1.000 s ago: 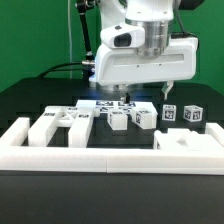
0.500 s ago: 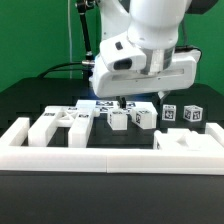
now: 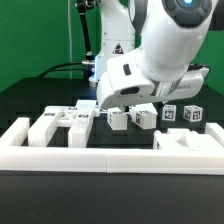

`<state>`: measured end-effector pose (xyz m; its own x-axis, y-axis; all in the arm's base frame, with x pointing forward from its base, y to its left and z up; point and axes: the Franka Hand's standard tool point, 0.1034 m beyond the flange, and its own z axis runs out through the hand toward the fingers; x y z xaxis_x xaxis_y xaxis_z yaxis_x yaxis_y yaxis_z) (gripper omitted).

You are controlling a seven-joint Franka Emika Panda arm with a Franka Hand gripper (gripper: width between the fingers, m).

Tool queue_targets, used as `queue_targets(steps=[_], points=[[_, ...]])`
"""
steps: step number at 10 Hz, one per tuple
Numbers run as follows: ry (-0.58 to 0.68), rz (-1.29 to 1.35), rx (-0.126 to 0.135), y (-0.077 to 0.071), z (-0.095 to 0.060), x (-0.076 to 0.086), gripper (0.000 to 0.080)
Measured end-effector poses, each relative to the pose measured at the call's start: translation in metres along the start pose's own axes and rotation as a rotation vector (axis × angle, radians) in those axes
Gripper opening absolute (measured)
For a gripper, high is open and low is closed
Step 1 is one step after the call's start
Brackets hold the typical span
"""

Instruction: Assemble chair

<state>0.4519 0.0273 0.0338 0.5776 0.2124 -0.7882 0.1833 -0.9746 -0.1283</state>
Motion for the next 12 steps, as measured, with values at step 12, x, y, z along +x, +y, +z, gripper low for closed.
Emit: queue_targets(steps=[12], points=[[0.035, -0.009, -0.047, -0.017, 0.021, 0.028, 0.0628]])
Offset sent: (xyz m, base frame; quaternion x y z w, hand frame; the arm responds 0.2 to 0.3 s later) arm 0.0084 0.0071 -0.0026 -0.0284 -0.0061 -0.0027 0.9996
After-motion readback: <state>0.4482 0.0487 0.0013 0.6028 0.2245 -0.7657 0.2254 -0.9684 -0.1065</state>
